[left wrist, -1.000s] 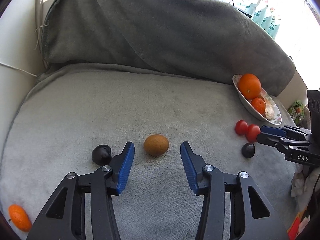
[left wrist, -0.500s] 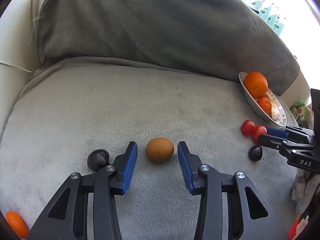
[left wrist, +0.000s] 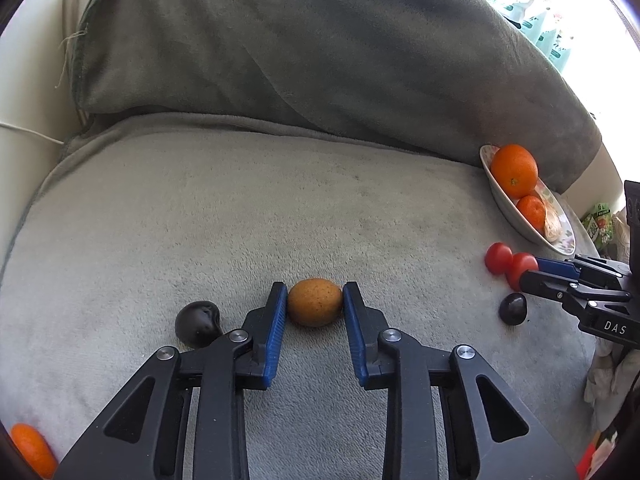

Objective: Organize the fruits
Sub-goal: 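Close the right gripper on the red tomato while the left gripper grasps the brown kiwi, then carry the tomato and kiwi onto the plate and open both grippers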

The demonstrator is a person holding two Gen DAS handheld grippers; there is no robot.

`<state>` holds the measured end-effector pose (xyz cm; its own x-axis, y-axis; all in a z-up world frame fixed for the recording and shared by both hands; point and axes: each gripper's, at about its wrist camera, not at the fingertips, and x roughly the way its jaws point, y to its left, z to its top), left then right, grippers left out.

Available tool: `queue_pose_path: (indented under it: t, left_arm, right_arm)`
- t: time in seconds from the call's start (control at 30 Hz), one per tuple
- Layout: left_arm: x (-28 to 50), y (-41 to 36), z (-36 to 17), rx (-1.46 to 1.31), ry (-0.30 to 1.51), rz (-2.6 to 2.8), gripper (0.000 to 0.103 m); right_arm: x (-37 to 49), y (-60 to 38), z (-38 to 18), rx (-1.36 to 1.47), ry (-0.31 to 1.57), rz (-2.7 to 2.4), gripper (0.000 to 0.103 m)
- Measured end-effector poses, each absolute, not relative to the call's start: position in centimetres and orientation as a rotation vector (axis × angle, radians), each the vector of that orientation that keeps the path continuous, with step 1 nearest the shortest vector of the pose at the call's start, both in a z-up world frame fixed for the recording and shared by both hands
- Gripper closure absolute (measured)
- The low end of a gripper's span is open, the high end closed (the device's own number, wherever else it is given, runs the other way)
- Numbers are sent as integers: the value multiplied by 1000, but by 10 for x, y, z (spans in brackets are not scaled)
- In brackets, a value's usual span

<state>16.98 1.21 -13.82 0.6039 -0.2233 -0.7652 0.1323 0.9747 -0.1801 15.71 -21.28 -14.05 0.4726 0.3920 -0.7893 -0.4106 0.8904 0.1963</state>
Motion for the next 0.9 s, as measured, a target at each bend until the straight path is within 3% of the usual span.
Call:
queue_pose_path:
  t: [0.9]
  left_arm:
    - [148,-20,-96,-91,805,-306,76]
  right_arm:
    - [133,-239,-107,1,864,477,69]
